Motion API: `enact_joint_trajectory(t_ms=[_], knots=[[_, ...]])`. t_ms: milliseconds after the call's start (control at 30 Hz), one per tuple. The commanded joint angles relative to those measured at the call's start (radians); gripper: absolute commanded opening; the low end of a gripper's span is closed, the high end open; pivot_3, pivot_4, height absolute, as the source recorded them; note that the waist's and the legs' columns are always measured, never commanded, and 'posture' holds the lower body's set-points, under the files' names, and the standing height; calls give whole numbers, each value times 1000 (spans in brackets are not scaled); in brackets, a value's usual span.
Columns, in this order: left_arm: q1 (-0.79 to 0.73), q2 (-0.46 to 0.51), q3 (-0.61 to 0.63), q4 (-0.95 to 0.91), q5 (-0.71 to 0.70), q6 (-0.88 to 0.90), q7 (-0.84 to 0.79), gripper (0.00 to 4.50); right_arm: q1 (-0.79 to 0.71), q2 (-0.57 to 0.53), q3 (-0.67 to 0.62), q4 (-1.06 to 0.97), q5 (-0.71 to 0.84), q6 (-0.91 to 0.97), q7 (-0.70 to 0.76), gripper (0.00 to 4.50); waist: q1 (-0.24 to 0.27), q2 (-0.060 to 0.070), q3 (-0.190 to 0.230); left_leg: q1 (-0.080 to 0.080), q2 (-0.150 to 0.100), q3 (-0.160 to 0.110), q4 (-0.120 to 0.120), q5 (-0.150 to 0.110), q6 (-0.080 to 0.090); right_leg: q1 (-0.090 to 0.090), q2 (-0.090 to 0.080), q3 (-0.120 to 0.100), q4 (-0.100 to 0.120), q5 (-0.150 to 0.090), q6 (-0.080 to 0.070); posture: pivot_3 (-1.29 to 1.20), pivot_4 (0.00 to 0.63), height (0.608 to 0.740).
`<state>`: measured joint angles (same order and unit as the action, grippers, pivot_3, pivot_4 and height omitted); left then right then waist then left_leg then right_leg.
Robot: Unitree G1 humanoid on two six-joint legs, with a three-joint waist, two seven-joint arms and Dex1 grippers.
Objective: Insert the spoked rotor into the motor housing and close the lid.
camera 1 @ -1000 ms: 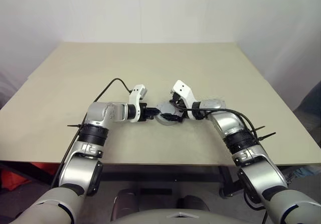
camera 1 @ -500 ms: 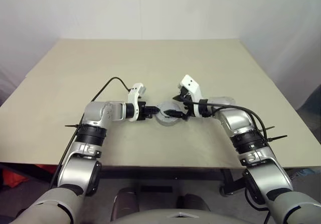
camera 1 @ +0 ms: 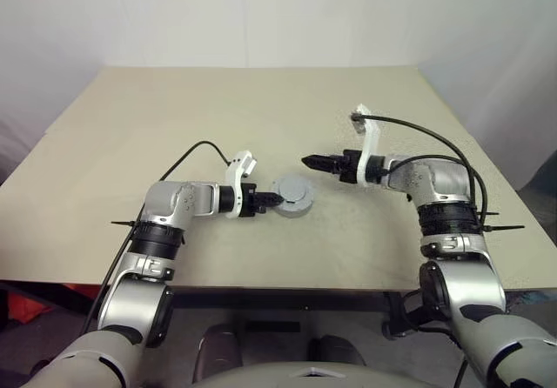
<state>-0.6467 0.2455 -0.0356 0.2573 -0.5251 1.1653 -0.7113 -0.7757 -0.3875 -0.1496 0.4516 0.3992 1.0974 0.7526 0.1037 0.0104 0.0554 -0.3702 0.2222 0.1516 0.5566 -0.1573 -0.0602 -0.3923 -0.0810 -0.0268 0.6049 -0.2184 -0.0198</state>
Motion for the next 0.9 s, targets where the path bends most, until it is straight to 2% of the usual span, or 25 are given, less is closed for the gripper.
enact_joint_trajectory(t_ms=[33, 300, 633, 900], knots=[[2, 10, 1, -42, -8, -4, 1, 0, -23, -39, -50, 71, 34, 106, -26, 4485, 0, 0, 0, 0, 0, 0, 0, 0, 0, 0, 0, 0, 0, 0, 0, 0, 0, 740], [17, 17, 3, -63, -9, -3, 6, 0, 5, -42, -55, 132, 56, 199, -26, 4485, 0, 1, 0, 1, 0, 0, 0, 1, -1, 0, 0, 0, 1, 0, 0, 0, 0, 740], [22, 25, 5, -76, -5, -14, 16, 0, 63, 111, -51, 2, 110, 279, -80, 4485, -8, 1, 0, 3, 2, 0, 0, 1, -2, 0, 2, 0, 2, 0, 0, 0, 0, 740], [30, 39, 12, -95, -13, -15, 17, 0, 25, 201, -121, 26, 134, 270, -139, 4485, -11, 1, 0, 5, 2, 0, 0, 2, -3, 0, 2, 1, 3, 0, 0, 0, 0, 740]])
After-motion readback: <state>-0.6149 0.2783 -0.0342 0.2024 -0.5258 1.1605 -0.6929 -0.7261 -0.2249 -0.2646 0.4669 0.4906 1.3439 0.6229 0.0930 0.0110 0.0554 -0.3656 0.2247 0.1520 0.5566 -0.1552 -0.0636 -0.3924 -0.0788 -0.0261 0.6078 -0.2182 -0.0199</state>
